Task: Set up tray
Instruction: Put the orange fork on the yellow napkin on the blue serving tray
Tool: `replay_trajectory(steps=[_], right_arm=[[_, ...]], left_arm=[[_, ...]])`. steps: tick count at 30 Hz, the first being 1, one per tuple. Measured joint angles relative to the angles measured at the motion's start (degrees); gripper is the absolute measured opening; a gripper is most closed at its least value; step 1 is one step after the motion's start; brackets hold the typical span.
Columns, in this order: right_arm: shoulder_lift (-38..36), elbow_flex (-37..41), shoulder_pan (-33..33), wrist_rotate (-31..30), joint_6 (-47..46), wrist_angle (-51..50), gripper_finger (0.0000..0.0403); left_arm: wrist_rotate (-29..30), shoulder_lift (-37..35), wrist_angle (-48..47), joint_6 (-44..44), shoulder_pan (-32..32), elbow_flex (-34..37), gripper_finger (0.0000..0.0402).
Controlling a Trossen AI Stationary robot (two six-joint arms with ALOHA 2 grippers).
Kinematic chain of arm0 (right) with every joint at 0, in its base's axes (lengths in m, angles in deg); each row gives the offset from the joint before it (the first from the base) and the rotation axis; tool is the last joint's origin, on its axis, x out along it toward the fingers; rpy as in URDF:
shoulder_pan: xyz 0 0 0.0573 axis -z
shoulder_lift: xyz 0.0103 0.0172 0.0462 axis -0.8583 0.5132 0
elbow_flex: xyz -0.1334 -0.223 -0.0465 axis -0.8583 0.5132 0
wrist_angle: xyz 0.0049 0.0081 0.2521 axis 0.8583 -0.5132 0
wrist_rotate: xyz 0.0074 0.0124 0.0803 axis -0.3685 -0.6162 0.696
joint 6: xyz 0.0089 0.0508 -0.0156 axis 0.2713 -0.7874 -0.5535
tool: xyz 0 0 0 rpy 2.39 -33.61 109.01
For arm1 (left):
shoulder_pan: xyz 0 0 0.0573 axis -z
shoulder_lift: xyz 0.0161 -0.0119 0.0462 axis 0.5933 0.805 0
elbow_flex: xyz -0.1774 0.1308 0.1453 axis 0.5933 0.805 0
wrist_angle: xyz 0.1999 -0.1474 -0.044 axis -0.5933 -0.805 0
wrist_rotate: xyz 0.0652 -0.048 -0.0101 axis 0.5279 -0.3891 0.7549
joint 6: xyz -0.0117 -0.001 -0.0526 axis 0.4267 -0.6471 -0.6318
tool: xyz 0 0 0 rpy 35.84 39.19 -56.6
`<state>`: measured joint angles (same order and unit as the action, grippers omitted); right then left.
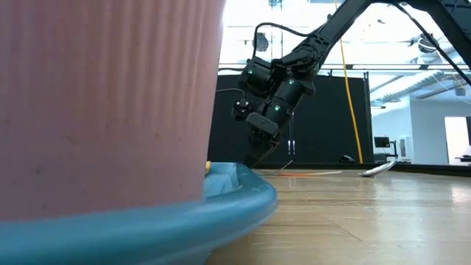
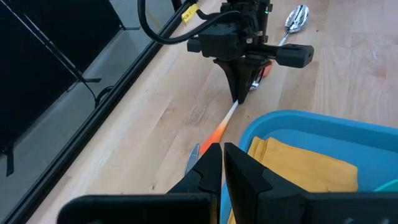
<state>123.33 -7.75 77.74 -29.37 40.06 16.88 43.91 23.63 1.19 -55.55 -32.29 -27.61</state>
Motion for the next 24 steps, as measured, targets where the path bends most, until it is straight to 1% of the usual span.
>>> replay_trajectory(steps=[5,12,16,24], right_arm=[[-2.5,0.0,-0.7,-3.3,0.5,-0.2,0.0001],[-6.0,0.0,-1.9,-2.9,0.7,0.4,0.0001],[-6.7,-0.1,-3.2,-2.7,0.6,1.8,0.0000],[-6.7,-4.3,-6.2,-2.5,-0.7,0.9,0.0000]], left_arm=[[0.0,0.0,0.0,0.0,0.0,0.0,0.0021],[0.0,0.0,0.0,0.1,0.0,0.0,0.0021],[0.0,0.0,0.0,0.1,0.0,0.0,0.0021],[0.0,0.0,0.0,0.1,0.0,0.0,0.0021]])
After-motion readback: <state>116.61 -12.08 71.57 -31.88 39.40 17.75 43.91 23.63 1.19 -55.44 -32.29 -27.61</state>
